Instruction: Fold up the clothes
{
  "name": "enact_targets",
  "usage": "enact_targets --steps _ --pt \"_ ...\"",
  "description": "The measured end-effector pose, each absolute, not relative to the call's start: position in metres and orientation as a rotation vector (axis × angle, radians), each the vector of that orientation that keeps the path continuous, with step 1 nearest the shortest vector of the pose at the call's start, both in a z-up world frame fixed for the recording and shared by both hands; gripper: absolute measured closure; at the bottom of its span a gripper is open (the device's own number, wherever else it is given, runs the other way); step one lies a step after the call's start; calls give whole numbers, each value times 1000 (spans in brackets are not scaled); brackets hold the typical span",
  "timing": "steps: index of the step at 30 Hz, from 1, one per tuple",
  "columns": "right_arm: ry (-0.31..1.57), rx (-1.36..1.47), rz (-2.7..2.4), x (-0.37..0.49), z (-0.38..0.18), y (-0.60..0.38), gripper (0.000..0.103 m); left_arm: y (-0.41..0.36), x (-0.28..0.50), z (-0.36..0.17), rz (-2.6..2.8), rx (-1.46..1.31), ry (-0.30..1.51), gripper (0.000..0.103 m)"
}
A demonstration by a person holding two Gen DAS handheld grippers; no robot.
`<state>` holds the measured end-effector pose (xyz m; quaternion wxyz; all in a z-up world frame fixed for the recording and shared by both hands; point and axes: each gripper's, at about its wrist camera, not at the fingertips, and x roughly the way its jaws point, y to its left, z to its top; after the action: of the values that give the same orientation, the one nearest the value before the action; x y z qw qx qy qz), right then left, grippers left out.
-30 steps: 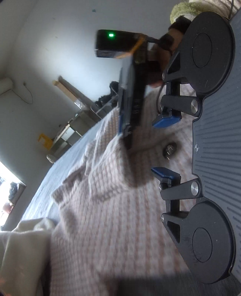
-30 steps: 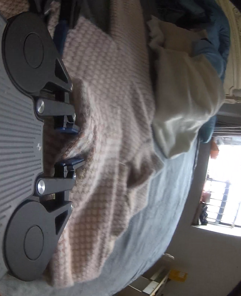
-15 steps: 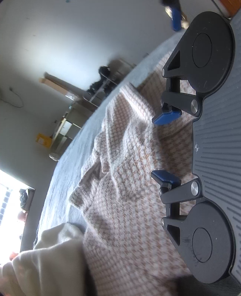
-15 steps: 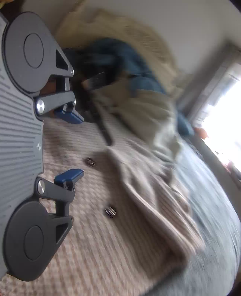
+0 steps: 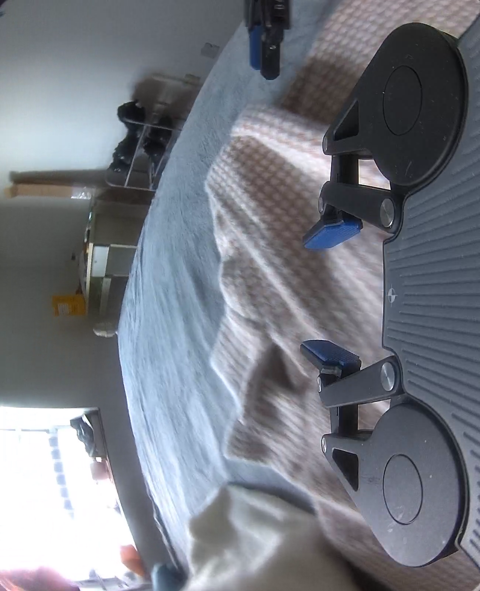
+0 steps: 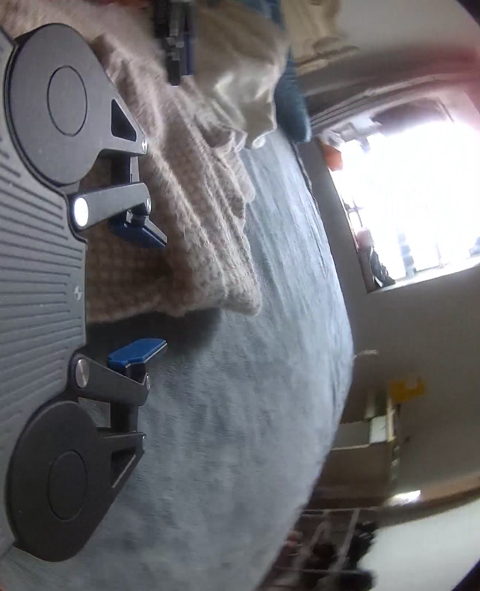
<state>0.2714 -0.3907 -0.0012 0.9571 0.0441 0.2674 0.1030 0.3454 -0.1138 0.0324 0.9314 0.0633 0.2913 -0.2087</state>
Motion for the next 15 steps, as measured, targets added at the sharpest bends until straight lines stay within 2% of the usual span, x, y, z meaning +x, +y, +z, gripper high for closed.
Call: enact_targets --steps 3,5,9,15 --pt "443 -104 317 283 -4 -389 48 -146 377 33 -462 117 613 48" --pt "391 -63 425 289 0 -403 49 -165 397 34 -489 88 626 45" --pt "329 227 534 309 3 -441 49 -195 437 33 -524 -11 662 36" --pt "480 513 514 349 -18 -460 48 -232 485 12 -545 -117 816 35"
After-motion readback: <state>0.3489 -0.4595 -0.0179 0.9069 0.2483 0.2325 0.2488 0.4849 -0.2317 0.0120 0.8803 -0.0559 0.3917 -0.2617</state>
